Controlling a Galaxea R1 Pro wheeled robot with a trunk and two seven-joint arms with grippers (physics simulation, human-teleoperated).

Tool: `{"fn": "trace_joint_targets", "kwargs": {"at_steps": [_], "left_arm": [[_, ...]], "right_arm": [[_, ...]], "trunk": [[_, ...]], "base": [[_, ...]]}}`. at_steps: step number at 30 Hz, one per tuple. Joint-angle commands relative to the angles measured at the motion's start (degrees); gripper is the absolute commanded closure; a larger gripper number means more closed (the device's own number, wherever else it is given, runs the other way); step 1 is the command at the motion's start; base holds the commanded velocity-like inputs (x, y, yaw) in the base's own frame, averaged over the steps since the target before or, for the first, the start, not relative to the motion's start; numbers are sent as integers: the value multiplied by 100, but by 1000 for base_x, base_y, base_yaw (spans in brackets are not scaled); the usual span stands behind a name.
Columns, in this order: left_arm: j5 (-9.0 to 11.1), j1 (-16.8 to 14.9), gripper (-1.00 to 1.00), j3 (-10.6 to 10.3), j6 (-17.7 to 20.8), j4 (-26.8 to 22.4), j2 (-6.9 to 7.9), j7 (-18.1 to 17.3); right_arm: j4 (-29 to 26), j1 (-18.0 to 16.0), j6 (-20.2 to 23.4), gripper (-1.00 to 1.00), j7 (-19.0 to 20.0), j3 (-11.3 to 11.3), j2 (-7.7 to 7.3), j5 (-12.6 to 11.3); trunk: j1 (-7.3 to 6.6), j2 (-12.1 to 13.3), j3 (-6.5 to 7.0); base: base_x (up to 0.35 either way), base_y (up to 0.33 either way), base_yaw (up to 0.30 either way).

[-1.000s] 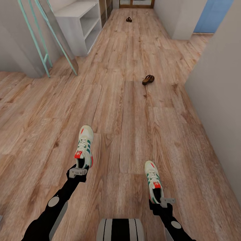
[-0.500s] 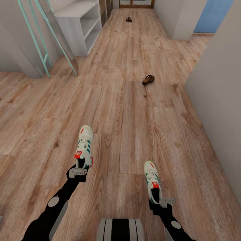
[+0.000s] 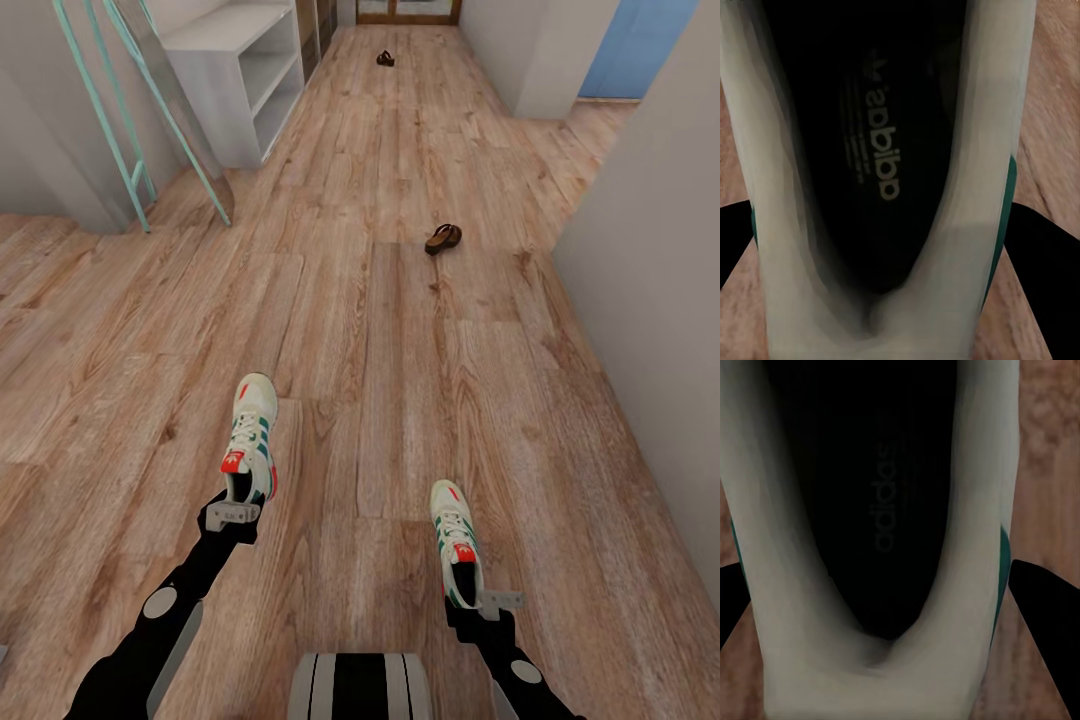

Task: Pick up the two gym shoes and the two sandals from the corridor floor and place them onto the hallstand (shoe rack) in the corridor, making sure they are on the rack and not on the floor. Arrange them so the two gym shoes are next to each other and the two sandals are next to each other.

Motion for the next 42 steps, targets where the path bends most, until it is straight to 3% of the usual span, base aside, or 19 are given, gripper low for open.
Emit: {"fn": "trace_joint_targets", "kwargs": {"at_steps": [1,6,14,35,42], "left_arm": [[63,-2,100,-10,-10,-1,6,-19],[76,-5,100,41,12,-76,-1,27],[91,-11,100,51,14,-82,-1,386],[93,4,100,34,-47,-215,8,384],[93,4,100,28,-38,-254,8,390]], "right_arm": [[3,-2,-19,100,3,-30,6,10],[3,-2,-19,100,3,-29,6,10],[8,-2,-19,100,3,-27,6,10],[12,-2,-22,100,18,-16,6,15],[12,-1,-27,100,21,-15,-4,19]], "trunk": [[-1,-1,-3],[-1,-1,-3],[-1,-1,-3],[-1,-1,-3],[-19,8,152]], "base": [[0,0,0],[0,0,0],[0,0,0],[0,0,0],[0,0,0]]}}
